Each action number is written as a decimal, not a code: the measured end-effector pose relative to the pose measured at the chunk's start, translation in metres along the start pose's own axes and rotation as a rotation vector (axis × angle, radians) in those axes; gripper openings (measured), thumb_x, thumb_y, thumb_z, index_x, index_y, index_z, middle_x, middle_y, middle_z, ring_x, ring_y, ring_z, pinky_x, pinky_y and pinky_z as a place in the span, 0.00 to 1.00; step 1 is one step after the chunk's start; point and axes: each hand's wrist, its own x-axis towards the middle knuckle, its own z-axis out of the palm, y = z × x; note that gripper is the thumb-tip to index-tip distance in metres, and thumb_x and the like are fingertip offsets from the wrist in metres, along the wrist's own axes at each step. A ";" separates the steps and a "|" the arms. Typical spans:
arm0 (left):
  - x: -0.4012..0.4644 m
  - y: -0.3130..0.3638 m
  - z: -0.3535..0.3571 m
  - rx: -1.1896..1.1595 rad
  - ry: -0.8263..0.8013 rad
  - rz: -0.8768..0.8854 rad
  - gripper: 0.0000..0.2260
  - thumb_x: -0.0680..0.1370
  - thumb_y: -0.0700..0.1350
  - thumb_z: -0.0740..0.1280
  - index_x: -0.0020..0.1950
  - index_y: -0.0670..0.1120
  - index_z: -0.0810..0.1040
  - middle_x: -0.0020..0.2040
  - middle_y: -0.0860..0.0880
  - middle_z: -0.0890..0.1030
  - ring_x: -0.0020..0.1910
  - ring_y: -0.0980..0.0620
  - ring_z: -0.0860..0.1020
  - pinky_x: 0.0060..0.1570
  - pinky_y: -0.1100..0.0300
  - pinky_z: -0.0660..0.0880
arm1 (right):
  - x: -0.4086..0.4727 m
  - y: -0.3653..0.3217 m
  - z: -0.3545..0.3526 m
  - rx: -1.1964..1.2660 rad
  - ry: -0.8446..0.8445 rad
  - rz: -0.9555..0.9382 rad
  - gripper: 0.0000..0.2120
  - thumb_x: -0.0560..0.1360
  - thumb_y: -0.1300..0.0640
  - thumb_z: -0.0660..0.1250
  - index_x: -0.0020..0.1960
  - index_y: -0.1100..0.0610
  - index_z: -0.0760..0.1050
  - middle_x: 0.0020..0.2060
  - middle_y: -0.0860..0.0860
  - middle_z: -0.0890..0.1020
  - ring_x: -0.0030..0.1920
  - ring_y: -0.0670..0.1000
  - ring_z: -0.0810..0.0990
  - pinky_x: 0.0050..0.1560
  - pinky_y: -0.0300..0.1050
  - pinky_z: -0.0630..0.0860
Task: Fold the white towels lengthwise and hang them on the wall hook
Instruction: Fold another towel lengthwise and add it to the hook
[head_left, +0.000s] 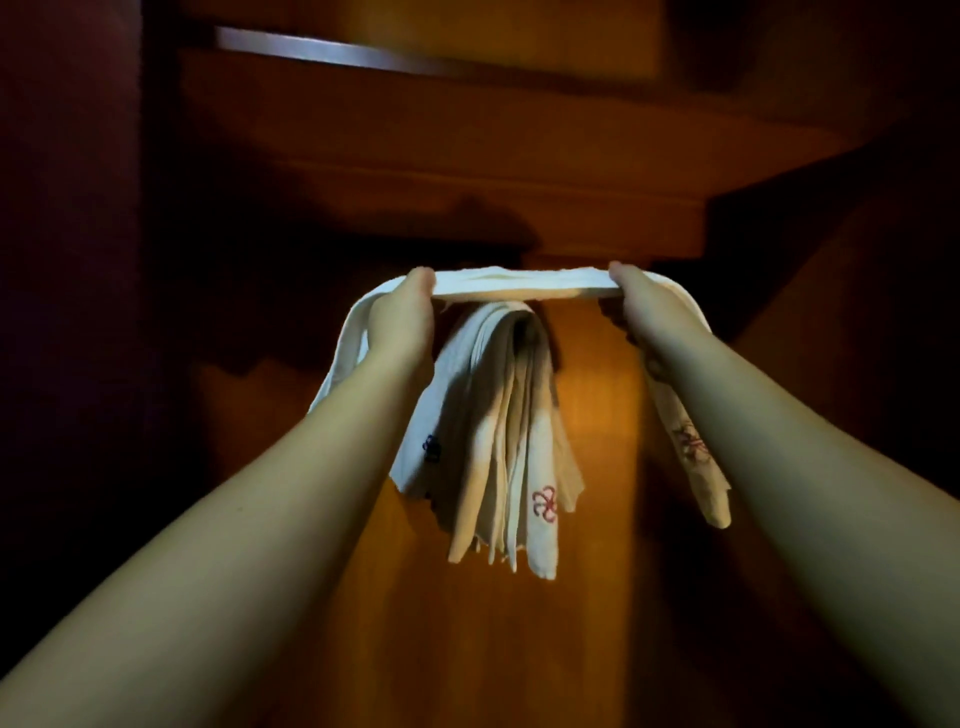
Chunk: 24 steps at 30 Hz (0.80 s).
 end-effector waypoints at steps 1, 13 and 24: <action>0.008 -0.001 0.005 -0.015 -0.001 -0.024 0.12 0.77 0.53 0.67 0.46 0.45 0.82 0.37 0.48 0.86 0.42 0.47 0.85 0.45 0.54 0.80 | 0.015 0.002 0.004 0.002 -0.019 0.009 0.23 0.73 0.35 0.63 0.54 0.52 0.80 0.45 0.48 0.83 0.47 0.50 0.80 0.48 0.47 0.71; 0.090 -0.057 0.023 0.038 0.025 -0.042 0.20 0.69 0.57 0.68 0.53 0.44 0.83 0.46 0.44 0.87 0.47 0.43 0.86 0.59 0.44 0.79 | 0.101 0.069 0.040 0.102 -0.146 0.123 0.17 0.77 0.39 0.59 0.56 0.50 0.75 0.42 0.50 0.77 0.42 0.50 0.74 0.43 0.46 0.66; 0.089 -0.064 0.029 0.139 0.054 -0.009 0.19 0.69 0.59 0.66 0.49 0.47 0.82 0.46 0.45 0.86 0.48 0.43 0.84 0.58 0.45 0.78 | 0.103 0.098 0.039 0.192 -0.099 0.191 0.27 0.72 0.39 0.61 0.64 0.55 0.75 0.53 0.57 0.79 0.51 0.56 0.76 0.45 0.48 0.71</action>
